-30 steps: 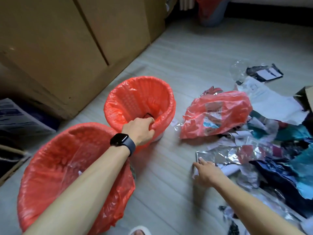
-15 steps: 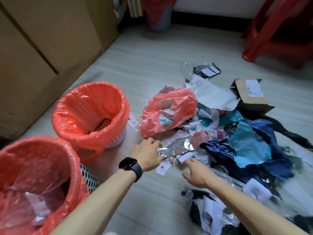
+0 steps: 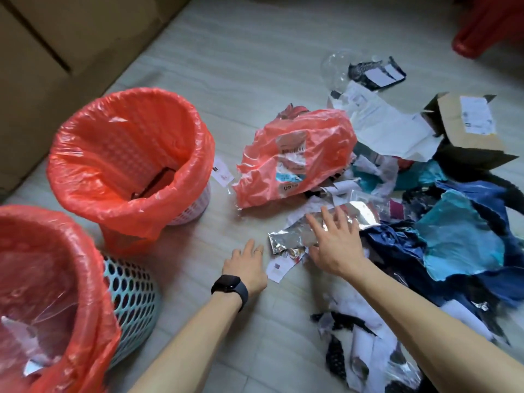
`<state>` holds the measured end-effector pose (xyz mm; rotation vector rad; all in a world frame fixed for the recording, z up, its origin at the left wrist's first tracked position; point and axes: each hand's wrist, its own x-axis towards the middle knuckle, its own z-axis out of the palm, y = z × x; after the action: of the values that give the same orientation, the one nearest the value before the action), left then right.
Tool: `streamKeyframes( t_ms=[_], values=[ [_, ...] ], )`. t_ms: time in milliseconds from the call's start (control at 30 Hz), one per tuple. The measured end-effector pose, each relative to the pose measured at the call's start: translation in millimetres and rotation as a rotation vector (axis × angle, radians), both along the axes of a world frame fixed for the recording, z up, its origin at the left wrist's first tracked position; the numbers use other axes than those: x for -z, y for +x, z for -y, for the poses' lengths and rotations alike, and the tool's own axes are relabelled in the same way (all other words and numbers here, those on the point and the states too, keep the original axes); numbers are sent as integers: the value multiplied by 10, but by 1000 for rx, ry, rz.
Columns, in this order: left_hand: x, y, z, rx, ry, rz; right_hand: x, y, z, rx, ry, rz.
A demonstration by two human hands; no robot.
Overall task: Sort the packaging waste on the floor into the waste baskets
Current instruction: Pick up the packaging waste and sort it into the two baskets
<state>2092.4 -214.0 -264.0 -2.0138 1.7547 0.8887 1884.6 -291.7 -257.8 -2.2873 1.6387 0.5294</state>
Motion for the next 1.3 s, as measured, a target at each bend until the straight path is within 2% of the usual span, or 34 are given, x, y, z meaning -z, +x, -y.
streamKeyframes(
  t_ms=[100, 233, 367, 433, 500, 600, 700, 800, 867, 933, 1000, 1133, 1233, 1300],
  values=[
    [22, 140, -2, 32, 0, -30, 95, 58, 14, 2, 34, -60],
    [20, 295, 3, 13, 29, -80, 36, 21, -110, -97, 43, -151],
    [6, 275, -27, -54, 75, -152, -116, -197, -181, -61, 35, -98],
    [-62, 231, -15, -110, 97, -203, -219, -271, -164, 66, 26, 108],
    [-233, 174, 16, -213, 103, -297, -424, -260, -114, 291, 53, 427],
    [-652, 106, 144, -409, 63, -550, -809, -132, -49, 537, 178, 744],
    [-1173, 60, 295, -599, 103, -811, -1148, 62, -84, 509, 298, 847],
    [-1552, 131, 361, -707, 257, -1026, -1456, 327, -105, 404, 352, 965],
    [-1721, 183, 354, -759, 285, -1139, -1641, 496, -110, 329, 455, 1067],
    [-1836, 255, 356, -831, 133, -1150, -1764, 648, -96, 358, 581, 1204],
    [-1895, 334, 364, -867, -98, -1053, -1804, 748, -57, 452, 660, 1335],
    [-2115, 683, 427, -833, -399, -916, -1886, 1015, 73, 510, 619, 1508],
    [-2400, 1018, 543, -783, -744, -745, -1860, 1200, 151, 554, 509, 1476],
    [-2523, 1277, 623, -742, -943, -553, -1728, 1278, 163, 524, 379, 1359]
  ],
)
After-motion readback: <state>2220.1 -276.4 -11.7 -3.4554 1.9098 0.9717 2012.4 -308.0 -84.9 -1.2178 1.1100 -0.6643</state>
